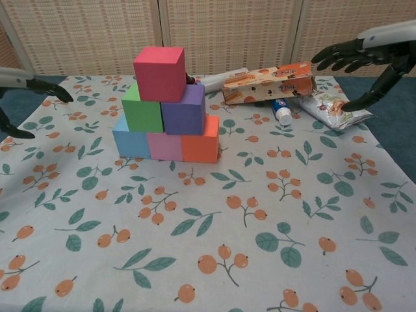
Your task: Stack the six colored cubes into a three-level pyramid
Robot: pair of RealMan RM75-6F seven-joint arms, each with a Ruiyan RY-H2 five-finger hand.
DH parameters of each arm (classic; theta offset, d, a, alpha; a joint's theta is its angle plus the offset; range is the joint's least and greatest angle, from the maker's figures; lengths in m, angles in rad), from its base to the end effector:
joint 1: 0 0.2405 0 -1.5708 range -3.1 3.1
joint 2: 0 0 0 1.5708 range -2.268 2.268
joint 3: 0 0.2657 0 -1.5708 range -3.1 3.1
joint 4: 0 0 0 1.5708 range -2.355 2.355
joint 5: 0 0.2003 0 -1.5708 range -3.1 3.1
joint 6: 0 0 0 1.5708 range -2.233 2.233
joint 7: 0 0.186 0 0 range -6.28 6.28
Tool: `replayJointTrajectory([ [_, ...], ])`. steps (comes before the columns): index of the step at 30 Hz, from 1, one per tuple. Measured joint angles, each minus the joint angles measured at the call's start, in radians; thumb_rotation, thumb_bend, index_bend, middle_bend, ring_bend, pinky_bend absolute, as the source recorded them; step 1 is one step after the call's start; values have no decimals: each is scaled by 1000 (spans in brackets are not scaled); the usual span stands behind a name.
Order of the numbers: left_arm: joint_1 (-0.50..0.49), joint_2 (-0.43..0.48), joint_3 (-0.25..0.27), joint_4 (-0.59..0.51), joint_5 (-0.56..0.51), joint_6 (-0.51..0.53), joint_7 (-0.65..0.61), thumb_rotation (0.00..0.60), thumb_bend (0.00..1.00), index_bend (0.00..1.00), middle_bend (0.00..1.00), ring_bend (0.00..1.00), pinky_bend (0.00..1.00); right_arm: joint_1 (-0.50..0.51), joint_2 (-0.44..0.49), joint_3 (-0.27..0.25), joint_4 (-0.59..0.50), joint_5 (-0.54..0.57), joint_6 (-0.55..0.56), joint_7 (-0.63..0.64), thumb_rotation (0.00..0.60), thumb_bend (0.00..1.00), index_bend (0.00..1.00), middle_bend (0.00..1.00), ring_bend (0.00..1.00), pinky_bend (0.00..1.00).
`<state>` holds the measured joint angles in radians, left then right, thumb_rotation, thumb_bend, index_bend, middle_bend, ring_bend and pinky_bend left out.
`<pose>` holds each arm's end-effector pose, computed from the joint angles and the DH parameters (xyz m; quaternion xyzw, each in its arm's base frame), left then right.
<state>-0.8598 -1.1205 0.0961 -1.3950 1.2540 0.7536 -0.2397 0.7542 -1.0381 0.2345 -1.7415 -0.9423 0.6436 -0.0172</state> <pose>-0.2407 0.4164 0.0981 -0.7603 -0.4261 -0.2557 0.4182 -0.1736 -0.3969 0.0987 0.6957 -0.5187 0.3248 0.3762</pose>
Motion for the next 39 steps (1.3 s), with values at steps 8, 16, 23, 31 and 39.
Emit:
replayJointTrajectory([
  [8,19,-65,-29,-16,-54,-63,88,294,281,70,0,0,0,143,-128,-62,91,122,-41,-152,600,253,0,0,0,0],
  [16,27,-95,-50,-23,-43,-90,103,199,283,24,0,0,0,233,-224,-125,147,212,-38,-248,600,307,0,0,0,0],
  [23,27,-132,-72,10,-61,-109,137,199,281,27,0,0,0,265,-303,-135,220,244,-52,-243,600,306,0,0,0,0],
  [31,24,-160,-88,33,-72,-136,171,199,280,27,0,0,0,310,-412,-131,331,255,-88,-222,600,307,0,0,0,0],
  [39,23,-179,-101,48,-69,-153,185,197,282,26,0,0,0,345,-482,-127,409,255,-113,-203,600,306,0,0,0,0],
])
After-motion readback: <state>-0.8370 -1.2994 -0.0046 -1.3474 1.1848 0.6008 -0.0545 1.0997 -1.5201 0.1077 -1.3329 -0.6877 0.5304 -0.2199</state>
